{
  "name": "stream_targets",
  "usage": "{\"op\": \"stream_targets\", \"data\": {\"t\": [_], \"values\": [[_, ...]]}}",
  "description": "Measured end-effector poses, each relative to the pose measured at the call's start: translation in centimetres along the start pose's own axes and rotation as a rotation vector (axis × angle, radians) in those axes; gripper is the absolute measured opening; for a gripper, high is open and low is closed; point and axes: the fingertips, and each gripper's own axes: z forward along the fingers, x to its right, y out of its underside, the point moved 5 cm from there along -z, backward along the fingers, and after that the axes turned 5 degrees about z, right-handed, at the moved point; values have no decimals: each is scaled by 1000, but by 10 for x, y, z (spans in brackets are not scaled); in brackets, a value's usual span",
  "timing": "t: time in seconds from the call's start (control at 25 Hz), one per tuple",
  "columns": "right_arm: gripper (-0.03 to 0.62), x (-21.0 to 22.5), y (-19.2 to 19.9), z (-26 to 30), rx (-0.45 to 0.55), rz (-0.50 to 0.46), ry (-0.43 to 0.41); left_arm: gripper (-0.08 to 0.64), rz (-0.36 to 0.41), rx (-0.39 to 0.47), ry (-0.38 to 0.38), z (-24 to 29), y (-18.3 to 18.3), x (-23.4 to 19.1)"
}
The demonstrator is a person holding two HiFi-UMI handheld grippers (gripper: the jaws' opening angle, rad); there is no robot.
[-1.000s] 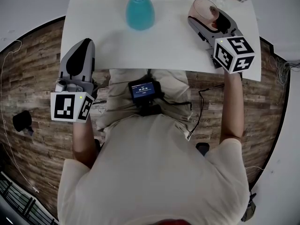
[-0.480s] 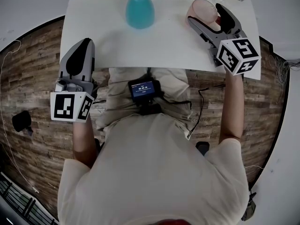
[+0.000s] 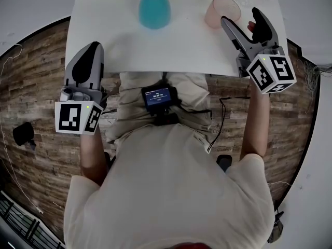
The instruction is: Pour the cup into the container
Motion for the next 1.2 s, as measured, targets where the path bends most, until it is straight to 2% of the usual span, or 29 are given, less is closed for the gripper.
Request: {"op": "stream_targets", "data": {"t": [0.28,0.56,0.96,1.08,1.2], "values": [[451,-17,0,-30,44,-38,53,14,-13,6,3,-3,3,-1],[420,-20,15,-47,69,-11,83,14,-6,24,13,-8,6,3],[391,-37,35,-64,76,22,72,14,-11,41,40,-17,13,13],[321,-41,41,-74,99,18,79,14,-5,48,52,-21,16,19],[265,-47,44,-83,117,-26,84,14,0,58,62,-27,19,24]]}}
